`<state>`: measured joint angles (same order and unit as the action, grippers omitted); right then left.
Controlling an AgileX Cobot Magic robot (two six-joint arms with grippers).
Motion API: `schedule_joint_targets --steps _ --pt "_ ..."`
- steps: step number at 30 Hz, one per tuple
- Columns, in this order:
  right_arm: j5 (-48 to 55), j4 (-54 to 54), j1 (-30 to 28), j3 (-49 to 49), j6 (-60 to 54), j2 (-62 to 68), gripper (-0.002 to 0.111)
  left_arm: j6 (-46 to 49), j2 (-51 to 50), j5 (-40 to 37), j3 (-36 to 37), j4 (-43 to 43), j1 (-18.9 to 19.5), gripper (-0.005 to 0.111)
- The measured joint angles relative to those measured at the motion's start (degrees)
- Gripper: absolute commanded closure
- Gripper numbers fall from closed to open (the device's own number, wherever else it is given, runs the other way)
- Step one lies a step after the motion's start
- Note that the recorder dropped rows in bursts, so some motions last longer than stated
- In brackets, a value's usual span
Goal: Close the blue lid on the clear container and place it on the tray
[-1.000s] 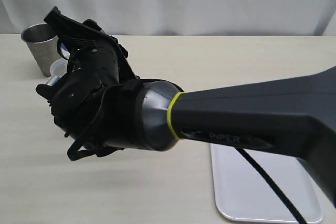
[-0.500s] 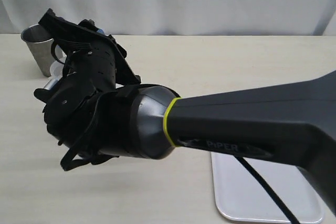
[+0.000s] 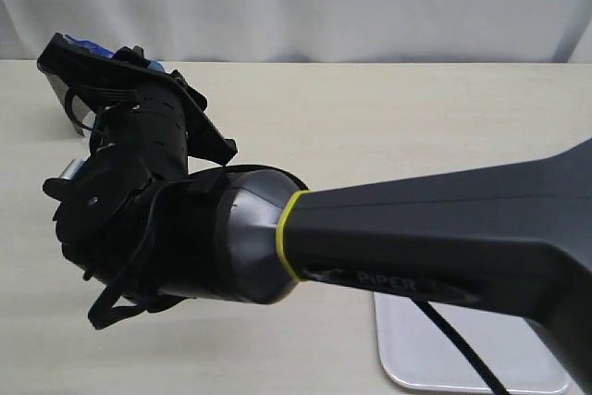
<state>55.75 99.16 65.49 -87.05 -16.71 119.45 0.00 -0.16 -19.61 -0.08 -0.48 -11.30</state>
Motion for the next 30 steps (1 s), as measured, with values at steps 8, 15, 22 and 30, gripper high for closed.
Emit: schedule_joint_targets --steps 8,15,22,30 --pt "-1.04 -4.09 0.0 0.0 -5.42 0.0 0.104 0.0 0.0 0.0 0.0 0.0 0.0 0.107" --pt "-5.44 -4.91 0.0 0.0 -7.46 0.0 0.104 0.0 0.0 0.0 0.0 0.0 0.0 0.107" --pt "-9.61 -5.0 0.0 0.0 -9.33 0.0 0.104 0.0 0.0 0.0 0.0 0.0 0.0 0.107" --pt "-9.72 -3.07 0.0 0.0 -9.41 0.0 0.104 0.0 0.0 0.0 0.0 0.0 0.0 0.107"
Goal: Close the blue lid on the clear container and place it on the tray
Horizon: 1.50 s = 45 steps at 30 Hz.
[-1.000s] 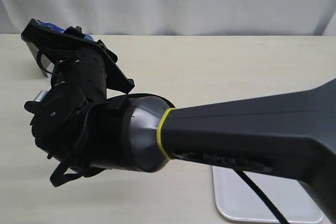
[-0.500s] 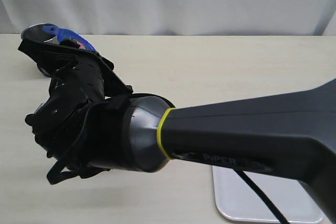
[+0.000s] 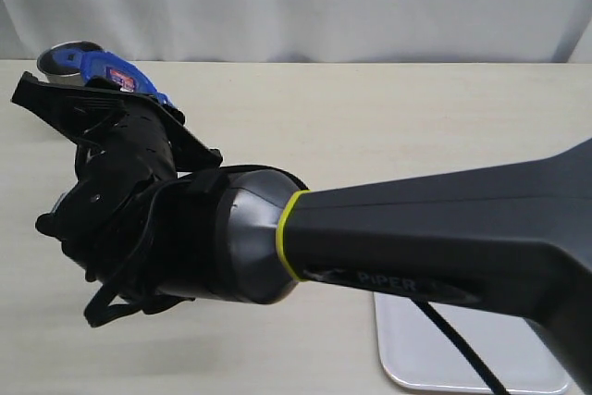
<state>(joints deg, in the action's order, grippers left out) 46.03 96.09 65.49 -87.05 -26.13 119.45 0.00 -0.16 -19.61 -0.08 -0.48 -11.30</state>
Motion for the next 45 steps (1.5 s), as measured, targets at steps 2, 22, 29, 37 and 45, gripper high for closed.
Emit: schedule_joint_targets --steps 2,22,29,37,45 --pt "0.0 0.26 0.0 0.0 0.0 0.0 0.103 0.0 0.0 0.0 0.0 0.0 0.0 0.107" --pt "-0.59 0.49 0.0 0.0 -3.58 0.0 0.087 0.0 0.0 0.0 0.0 0.0 0.0 0.107" --pt "-0.59 0.49 0.0 0.0 -4.41 0.0 0.086 0.0 0.0 0.0 0.0 0.0 0.0 0.107" --pt "-0.7 0.49 0.0 0.0 -8.86 0.0 0.066 0.0 0.0 0.0 0.0 0.0 0.0 0.107" --pt "-0.81 0.49 0.0 0.0 -17.46 0.0 0.066 0.0 0.0 0.0 0.0 0.0 0.0 0.107"
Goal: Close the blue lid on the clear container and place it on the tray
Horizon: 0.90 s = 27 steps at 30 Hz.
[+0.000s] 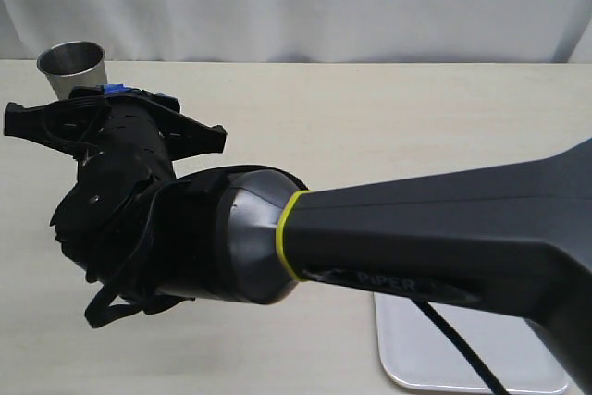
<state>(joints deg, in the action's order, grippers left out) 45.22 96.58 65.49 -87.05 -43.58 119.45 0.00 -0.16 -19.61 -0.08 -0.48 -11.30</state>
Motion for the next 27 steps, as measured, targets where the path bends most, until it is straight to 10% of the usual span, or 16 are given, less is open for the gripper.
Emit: schedule_joint_targets --steps 17,27 --pt "1.5 -5.01 -2.9 0.0 28.61 -1.78 0.069 0.0 0.0 0.0 0.0 0.0 0.0 0.107" --pt "-0.63 -39.72 -11.9 0.0 33.58 -6.1 0.07 0.0 0.0 0.0 0.0 0.0 0.0 0.107"
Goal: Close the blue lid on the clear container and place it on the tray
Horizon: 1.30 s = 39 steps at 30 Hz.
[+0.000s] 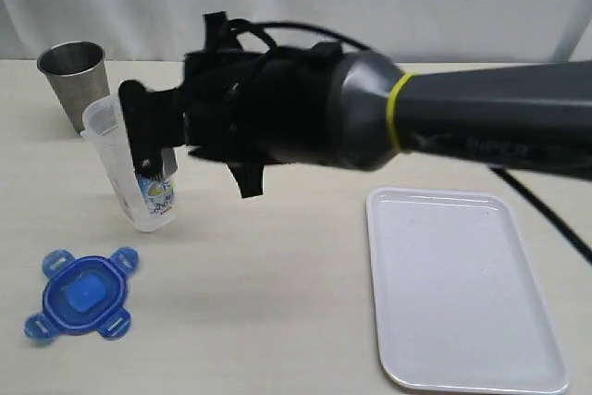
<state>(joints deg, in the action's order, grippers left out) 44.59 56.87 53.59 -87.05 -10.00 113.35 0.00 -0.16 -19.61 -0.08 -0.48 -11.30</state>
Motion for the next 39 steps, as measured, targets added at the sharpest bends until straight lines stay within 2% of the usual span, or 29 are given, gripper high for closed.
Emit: schedule_joint_targets --steps 4,8,10,12,14,19,24,27,34,39 --pt "-0.29 -29.64 -5.47 0.0 -7.47 -3.64 0.07 0.0 0.0 0.0 0.0 0.0 0.0 0.107" --pt "11.89 -63.74 -8.57 -0.03 -24.25 -6.96 0.07 0.0 0.0 0.0 0.0 0.0 0.0 0.107" --pt "16.18 -75.45 -8.42 -0.03 -28.27 -7.17 0.07 0.0 0.0 0.0 0.0 0.0 0.0 0.107" --pt "16.94 -82.53 -6.85 0.22 -28.77 -6.76 0.07 0.0 0.0 0.0 0.0 0.0 0.0 0.107" --pt "16.32 -84.07 -4.29 0.22 -25.37 -5.24 0.07 0.0 0.0 0.0 0.0 0.0 0.0 0.107" --pt "8.88 -77.05 1.95 0.49 -14.67 2.02 0.068 0.0 0.0 0.0 0.0 0.0 0.0 0.107" --pt "0.03 -72.18 3.35 0.49 -10.65 5.19 0.064 0.0 0.0 0.0 0.0 0.0 0.0 0.107" --pt "-2.34 -70.59 3.22 0.2 -10.65 5.96 0.064 0.0 0.0 0.0 0.0 0.0 0.0 0.107" --pt "-0.24 -69.12 3.22 -4.86 -14.86 11.23 0.064 0.0 0.0 0.0 0.0 0.0 0.0 0.107" --pt "-0.23 -68.18 4.26 -5.75 -18.36 13.69 0.051 0.0 0.0 0.0 0.0 0.0 0.0 0.107"
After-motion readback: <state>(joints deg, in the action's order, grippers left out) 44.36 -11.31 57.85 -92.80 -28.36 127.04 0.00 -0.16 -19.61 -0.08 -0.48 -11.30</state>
